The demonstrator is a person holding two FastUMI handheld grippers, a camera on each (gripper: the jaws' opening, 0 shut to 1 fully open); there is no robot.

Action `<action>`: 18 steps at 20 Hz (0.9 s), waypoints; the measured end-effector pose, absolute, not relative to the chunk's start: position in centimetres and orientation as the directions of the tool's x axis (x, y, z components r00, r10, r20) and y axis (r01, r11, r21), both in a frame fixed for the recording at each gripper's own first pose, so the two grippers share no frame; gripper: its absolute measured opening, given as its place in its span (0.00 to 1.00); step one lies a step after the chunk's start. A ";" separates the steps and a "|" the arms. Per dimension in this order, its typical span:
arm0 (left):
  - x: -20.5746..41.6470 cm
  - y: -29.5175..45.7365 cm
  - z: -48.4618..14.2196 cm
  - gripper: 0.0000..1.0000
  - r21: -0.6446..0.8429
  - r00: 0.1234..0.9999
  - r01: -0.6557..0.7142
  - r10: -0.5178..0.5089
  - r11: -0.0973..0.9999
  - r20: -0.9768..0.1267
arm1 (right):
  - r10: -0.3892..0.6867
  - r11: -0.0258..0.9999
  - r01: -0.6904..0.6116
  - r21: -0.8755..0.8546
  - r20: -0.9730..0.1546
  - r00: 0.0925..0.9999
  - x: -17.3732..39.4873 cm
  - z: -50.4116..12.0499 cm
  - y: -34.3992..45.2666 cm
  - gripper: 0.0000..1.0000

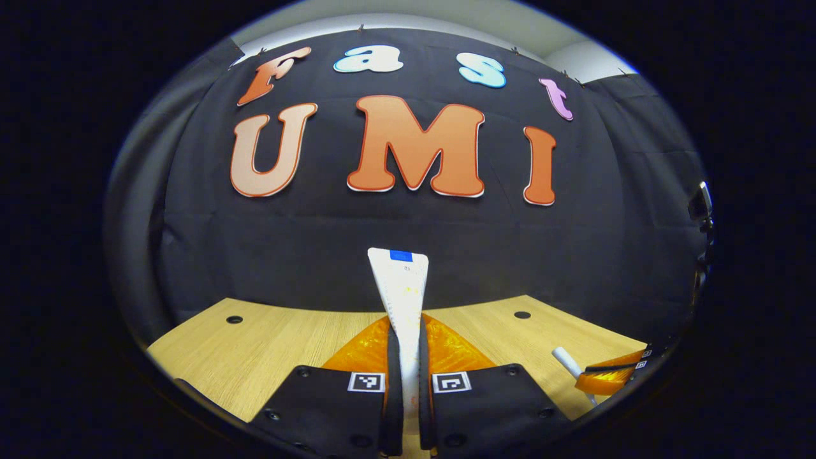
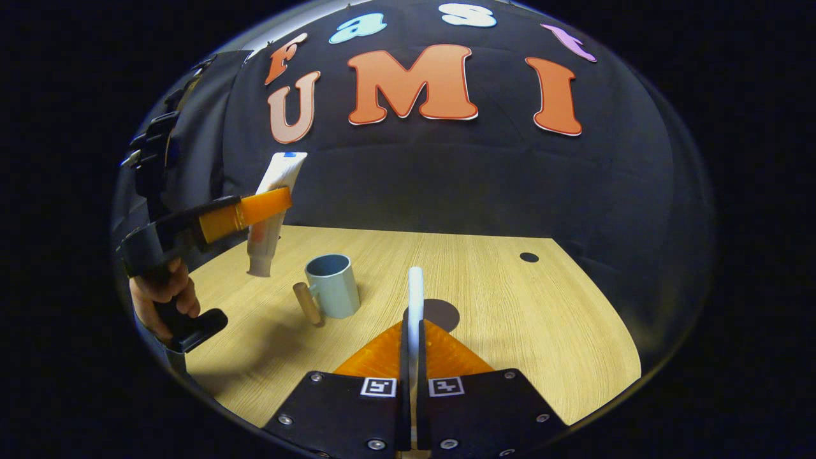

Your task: Put the toothbrush and toothpaste on the desktop into the cup, then pick up the cup and place it on the coaster on the desktop.

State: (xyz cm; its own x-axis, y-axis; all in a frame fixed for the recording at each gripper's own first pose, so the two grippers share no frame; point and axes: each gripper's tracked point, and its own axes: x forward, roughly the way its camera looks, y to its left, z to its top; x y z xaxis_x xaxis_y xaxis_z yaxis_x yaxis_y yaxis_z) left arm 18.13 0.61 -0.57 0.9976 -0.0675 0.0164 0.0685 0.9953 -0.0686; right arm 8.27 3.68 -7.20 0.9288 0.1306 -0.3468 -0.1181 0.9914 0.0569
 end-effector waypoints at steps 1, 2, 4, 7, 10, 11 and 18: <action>19.0 0.9 -0.2 0.13 -0.068 0.997 0.068 -0.066 0.995 0.033 | 0.130 0.991 -0.117 0.059 -0.343 0.930 8.7 -7.1 3.5 0.04; 20.0 1.0 0.1 0.13 -0.065 0.997 0.067 -0.064 0.996 0.050 | 0.127 0.992 -0.113 0.061 -0.338 0.932 9.1 -7.1 3.4 0.04; 21.5 1.1 0.1 0.13 -0.060 0.996 0.068 -0.064 0.996 0.068 | 0.124 0.992 -0.109 0.064 -0.329 0.936 9.6 -7.2 3.0 0.04; 23.9 1.0 -1.2 0.13 -0.066 0.995 0.077 -0.073 0.995 0.067 | 0.123 0.992 -0.109 0.061 -0.321 0.939 10.4 -7.3 2.8 0.04; 25.5 0.5 -3.4 0.13 -0.081 0.996 0.093 -0.092 0.992 0.023 | 0.120 0.993 -0.107 0.056 -0.317 0.941 11.1 -7.5 2.5 0.04; 26.0 0.4 -4.3 0.14 -0.087 0.995 0.097 -0.097 0.991 0.008 | 0.123 0.992 -0.111 0.057 -0.316 0.941 11.2 -7.5 2.6 0.04; 28.4 -0.1 -7.9 0.15 -0.115 0.991 0.111 -0.119 0.987 -0.064 | 0.124 0.992 -0.115 0.048 -0.305 0.944 11.8 -7.8 2.6 0.04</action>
State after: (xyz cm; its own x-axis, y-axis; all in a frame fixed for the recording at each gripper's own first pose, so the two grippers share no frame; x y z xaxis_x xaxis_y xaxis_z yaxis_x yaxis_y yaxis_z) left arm 28.38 -0.08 -7.88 0.9908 -0.1189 -0.0642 0.1111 0.9872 -0.1147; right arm 11.77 2.55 -7.81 0.9443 0.1242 -0.3047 -0.1152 0.9922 0.0476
